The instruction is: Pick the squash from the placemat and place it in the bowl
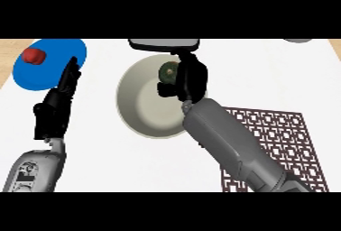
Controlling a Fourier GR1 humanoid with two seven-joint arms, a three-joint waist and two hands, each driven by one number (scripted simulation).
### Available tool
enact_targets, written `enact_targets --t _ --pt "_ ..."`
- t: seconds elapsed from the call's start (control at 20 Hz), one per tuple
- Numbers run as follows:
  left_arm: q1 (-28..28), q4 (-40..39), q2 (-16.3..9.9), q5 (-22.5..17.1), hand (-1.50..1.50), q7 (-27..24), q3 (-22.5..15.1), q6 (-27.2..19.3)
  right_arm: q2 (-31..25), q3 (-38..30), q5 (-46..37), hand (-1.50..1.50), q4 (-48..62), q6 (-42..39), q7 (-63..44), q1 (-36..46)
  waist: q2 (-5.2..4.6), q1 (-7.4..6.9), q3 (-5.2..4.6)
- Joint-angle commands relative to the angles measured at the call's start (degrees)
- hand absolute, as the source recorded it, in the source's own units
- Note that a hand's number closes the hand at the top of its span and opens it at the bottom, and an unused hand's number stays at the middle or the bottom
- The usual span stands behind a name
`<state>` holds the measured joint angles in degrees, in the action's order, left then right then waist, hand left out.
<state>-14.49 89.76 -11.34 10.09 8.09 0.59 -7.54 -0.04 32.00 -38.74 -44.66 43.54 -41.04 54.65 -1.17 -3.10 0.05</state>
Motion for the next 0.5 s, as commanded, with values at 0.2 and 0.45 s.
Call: enact_targets --t 0.2,0.45 --pt "-1.3 -2.9 0.2 -0.2 0.00 -1.6 0.0 1.2 0.0 -2.6 18.9 -1.50 1.6 5.3 21.7 -2.0 -0.06 -0.58 0.02" --pt "-0.4 -0.6 -0.4 0.0 0.00 0.8 0.9 0.9 0.0 -8.4 25.3 -1.50 3.8 7.3 30.0 0.2 0.51 0.71 0.00"
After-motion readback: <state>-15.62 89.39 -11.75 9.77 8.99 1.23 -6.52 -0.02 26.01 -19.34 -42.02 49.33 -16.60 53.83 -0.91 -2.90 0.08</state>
